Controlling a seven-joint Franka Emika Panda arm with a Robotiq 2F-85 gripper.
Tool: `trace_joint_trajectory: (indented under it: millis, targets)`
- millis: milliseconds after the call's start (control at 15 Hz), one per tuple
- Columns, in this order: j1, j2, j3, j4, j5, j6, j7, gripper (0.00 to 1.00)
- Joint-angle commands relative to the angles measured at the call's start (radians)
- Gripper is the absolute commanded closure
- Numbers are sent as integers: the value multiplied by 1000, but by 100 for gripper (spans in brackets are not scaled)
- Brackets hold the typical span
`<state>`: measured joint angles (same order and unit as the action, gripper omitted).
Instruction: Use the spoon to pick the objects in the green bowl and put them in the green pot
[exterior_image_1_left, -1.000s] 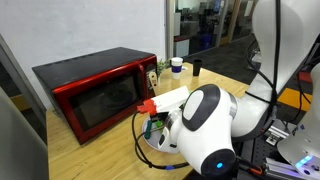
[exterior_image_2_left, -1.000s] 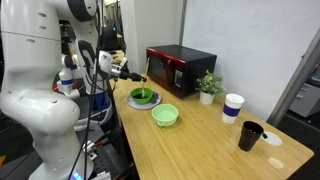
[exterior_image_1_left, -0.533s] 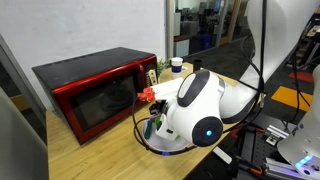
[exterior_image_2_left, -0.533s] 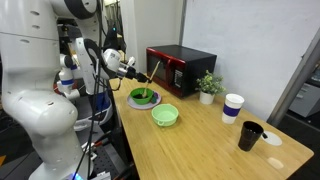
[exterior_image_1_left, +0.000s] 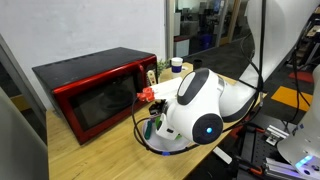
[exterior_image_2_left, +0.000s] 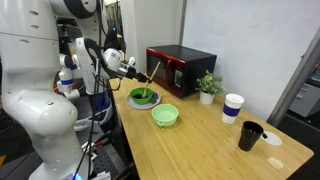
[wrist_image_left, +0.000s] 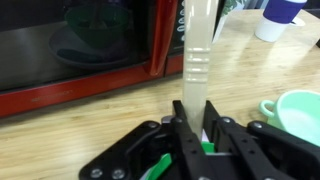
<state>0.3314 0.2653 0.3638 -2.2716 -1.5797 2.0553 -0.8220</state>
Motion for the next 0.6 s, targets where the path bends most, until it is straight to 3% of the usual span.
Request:
trace_joint_trajectory:
  millis: [0,533]
  targets:
    - [3,18,4,-11,11,62,-18,94]
    - [-13,4,5,-14,31,173,-75,94]
